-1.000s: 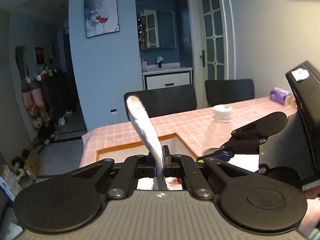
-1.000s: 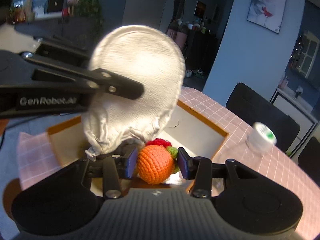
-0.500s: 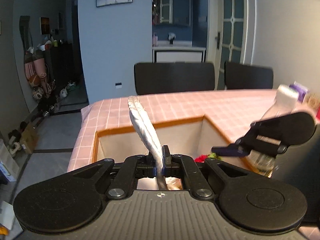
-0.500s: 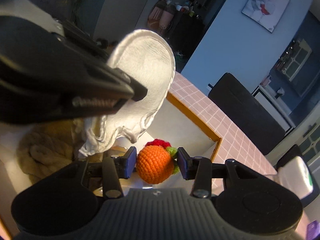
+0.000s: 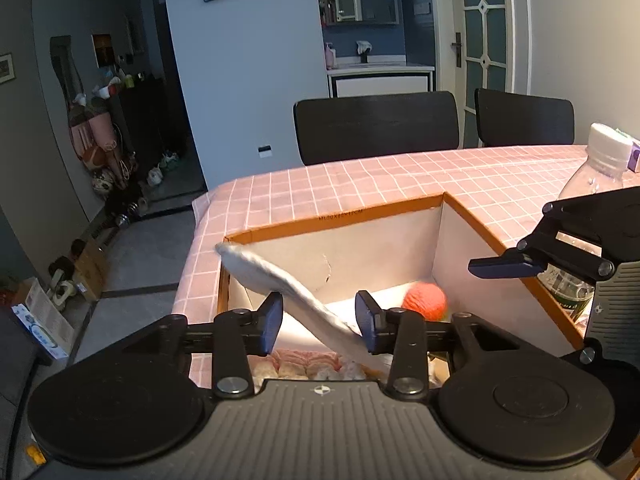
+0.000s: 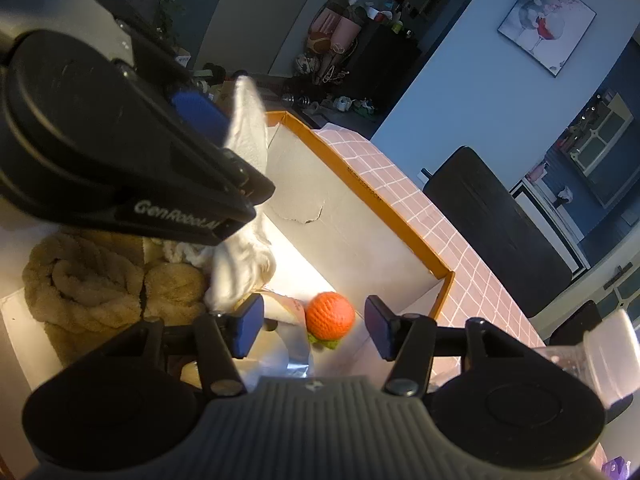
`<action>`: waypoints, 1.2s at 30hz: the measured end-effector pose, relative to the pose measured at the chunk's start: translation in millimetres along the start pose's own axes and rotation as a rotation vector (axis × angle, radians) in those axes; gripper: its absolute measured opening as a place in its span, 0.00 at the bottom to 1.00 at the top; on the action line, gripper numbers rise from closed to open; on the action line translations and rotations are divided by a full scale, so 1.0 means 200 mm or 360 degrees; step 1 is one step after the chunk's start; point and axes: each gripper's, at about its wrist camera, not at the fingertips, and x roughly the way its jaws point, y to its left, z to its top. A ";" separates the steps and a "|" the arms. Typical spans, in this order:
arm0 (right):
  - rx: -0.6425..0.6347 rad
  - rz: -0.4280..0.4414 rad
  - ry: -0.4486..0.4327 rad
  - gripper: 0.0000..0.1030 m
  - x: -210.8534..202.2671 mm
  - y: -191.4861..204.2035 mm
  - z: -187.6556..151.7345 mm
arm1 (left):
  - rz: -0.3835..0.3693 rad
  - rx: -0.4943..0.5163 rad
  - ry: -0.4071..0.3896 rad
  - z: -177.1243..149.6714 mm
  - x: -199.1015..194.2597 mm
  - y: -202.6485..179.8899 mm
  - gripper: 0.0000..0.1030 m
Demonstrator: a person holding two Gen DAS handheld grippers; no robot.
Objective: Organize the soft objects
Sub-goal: 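Open both tools over the box to drop the pad and ball, then move both tools back toward the yellow cloth and mesh bag on the table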
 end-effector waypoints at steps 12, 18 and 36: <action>-0.0009 0.0060 -0.0130 0.64 -0.18 0.00 -0.06 | -0.0007 0.0057 -0.0055 0.01 -0.12 -0.04 0.51; 0.0080 0.0079 -0.0236 0.67 -0.33 -0.01 -0.12 | -0.0024 0.0097 -0.0142 -0.04 -0.23 -0.10 0.52; 0.0626 -0.0073 -0.0401 0.76 -0.71 -0.16 -0.70 | -0.0262 0.0188 -0.0469 -0.23 -0.56 -0.58 0.55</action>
